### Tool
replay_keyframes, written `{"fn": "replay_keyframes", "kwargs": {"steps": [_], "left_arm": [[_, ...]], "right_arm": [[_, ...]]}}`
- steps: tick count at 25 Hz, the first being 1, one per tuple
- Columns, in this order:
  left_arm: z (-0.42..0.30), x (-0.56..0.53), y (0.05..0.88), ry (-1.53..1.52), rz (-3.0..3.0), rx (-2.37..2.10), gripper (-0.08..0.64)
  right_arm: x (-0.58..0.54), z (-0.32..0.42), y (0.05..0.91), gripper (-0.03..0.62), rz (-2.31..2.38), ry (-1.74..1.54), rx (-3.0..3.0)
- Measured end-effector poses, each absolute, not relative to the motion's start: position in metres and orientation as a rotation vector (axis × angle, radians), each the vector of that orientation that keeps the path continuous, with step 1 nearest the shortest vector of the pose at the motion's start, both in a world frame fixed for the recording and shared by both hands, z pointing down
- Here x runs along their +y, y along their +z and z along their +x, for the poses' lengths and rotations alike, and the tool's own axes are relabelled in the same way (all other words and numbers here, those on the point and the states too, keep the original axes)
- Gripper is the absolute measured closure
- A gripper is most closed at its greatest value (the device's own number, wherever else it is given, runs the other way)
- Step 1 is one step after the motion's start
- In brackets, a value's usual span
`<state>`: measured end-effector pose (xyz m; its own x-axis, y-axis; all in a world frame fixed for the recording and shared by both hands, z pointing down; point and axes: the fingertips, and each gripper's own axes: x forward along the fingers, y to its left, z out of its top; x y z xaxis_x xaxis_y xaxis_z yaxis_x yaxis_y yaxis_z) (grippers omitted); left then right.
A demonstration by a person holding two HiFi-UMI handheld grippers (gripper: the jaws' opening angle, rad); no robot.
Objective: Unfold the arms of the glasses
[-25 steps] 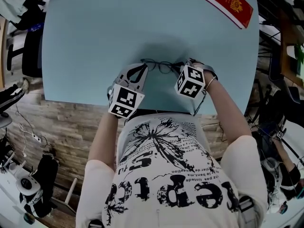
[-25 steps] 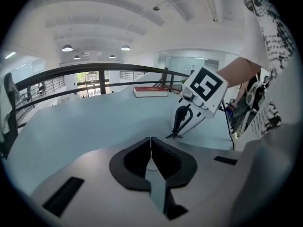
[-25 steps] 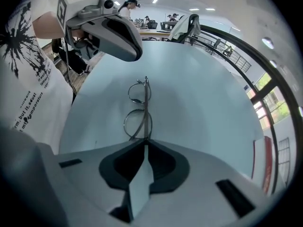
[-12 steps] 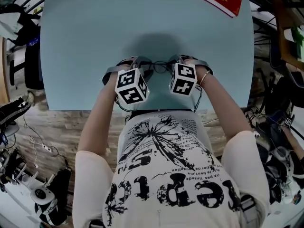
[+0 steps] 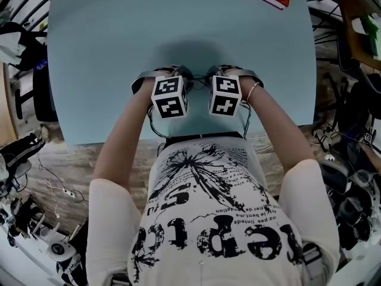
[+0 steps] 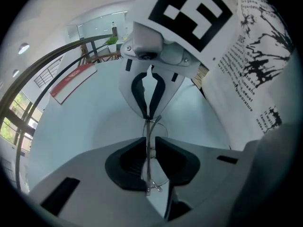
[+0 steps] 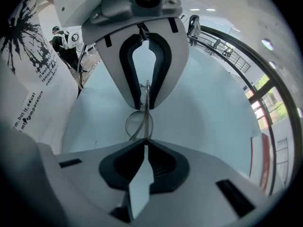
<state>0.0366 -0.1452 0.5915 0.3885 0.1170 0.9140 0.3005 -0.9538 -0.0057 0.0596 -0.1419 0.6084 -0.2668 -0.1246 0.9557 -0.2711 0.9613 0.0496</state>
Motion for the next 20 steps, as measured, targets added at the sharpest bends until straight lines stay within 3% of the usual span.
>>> {"fn": "replay_keyframes", "kwargs": {"steps": [20], "left_arm": [[0.051,-0.130,0.587,-1.475,-2.457,-0.398,0.528]], "right_arm": [[-0.124,0.069,0.607,0.556,0.290,0.201,-1.855]]}}
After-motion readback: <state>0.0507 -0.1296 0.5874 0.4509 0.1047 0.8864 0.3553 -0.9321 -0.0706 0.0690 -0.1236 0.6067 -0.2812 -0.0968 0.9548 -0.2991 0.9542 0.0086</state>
